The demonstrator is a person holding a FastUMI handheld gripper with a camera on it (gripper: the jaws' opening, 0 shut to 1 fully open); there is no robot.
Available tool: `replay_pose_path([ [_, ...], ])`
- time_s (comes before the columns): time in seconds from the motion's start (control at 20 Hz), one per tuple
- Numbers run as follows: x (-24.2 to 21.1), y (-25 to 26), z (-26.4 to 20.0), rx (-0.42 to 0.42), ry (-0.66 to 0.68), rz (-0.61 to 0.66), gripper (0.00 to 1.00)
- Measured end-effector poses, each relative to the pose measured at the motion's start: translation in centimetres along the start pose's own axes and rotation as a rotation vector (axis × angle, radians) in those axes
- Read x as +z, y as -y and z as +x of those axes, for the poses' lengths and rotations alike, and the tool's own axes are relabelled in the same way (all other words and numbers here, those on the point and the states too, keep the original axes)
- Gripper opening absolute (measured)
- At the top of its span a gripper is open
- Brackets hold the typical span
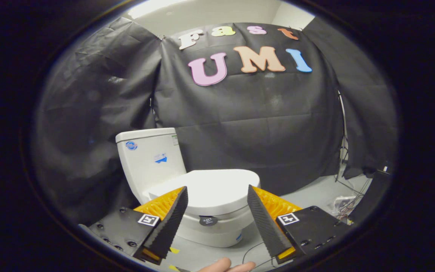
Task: Open the toilet lid.
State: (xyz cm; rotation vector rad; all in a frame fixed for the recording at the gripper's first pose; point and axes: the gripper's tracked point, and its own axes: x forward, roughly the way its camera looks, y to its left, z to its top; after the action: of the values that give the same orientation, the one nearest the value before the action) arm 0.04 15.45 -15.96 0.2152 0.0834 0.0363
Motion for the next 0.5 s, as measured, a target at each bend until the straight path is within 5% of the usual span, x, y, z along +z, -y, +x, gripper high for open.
replay_pose_path([
  [0.5, -0.3, -1.9, 5.4, -0.019, 0.002, 0.243, 0.98],
])
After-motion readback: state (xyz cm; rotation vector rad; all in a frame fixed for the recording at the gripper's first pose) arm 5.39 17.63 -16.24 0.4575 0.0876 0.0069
